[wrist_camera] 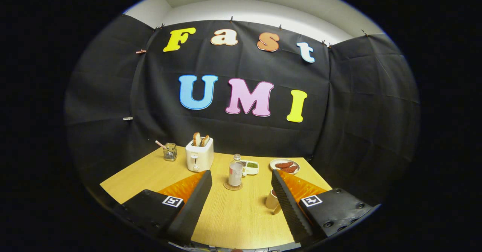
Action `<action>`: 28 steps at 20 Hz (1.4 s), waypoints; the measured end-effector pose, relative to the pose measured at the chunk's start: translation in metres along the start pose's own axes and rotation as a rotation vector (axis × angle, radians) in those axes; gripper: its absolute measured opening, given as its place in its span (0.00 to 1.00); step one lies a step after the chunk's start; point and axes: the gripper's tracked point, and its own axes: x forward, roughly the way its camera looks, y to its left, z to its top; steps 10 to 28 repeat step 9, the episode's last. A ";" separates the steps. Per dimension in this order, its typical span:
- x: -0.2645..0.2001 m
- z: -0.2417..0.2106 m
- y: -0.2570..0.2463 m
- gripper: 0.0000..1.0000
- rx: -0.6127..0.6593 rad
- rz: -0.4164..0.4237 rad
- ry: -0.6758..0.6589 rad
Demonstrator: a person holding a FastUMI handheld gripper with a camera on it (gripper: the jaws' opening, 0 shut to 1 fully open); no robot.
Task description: Take the bottle from table, then pour the juice into the cup, finally place the bottle on the coaster
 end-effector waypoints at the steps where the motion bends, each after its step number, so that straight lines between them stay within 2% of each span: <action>1: -0.002 0.000 0.004 0.97 0.005 0.003 -0.006; 9: -0.009 0.002 0.016 0.97 0.032 -0.026 -0.012; 28: -0.009 0.002 0.016 0.97 0.032 -0.026 -0.012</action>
